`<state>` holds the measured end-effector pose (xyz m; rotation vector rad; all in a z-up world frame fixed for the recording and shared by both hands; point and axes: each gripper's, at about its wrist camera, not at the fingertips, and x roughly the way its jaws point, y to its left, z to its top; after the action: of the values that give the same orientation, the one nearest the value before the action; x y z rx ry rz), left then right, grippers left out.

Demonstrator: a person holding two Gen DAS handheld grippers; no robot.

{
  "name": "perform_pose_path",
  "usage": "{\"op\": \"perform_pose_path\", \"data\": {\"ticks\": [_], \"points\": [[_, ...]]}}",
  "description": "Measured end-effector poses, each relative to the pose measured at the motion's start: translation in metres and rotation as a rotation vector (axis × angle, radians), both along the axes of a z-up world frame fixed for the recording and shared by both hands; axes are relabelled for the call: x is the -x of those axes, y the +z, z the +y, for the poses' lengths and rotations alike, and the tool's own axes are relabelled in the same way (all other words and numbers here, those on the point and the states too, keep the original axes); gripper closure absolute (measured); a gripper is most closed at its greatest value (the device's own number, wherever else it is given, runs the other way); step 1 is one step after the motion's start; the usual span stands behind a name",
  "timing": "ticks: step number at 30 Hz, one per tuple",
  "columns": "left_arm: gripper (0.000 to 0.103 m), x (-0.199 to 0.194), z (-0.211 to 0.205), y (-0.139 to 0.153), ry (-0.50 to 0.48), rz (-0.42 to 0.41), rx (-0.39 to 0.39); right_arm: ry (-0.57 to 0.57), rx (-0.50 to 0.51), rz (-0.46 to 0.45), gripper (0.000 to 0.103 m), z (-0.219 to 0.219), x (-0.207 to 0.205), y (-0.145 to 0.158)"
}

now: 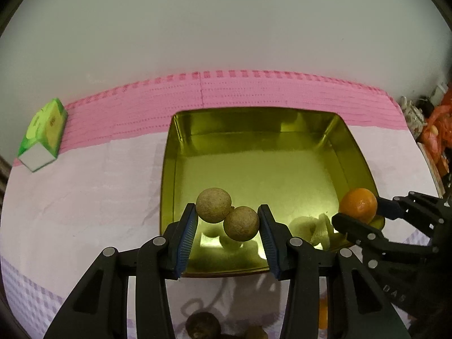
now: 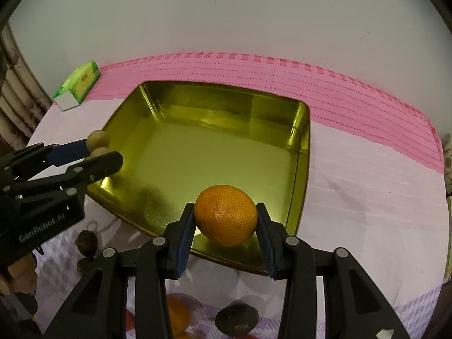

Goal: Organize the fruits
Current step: 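Lift the orange and longans and carry both over the red toffee tin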

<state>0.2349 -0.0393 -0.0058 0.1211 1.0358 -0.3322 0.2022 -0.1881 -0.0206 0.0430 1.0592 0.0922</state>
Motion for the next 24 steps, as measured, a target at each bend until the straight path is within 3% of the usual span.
{"op": "perform_pose_path", "data": {"ticks": [24], "points": [[0.058, -0.009, -0.01, -0.029, 0.046, 0.078, -0.06, -0.019, 0.014, 0.051, 0.064, -0.004, -0.011, -0.017]]}}
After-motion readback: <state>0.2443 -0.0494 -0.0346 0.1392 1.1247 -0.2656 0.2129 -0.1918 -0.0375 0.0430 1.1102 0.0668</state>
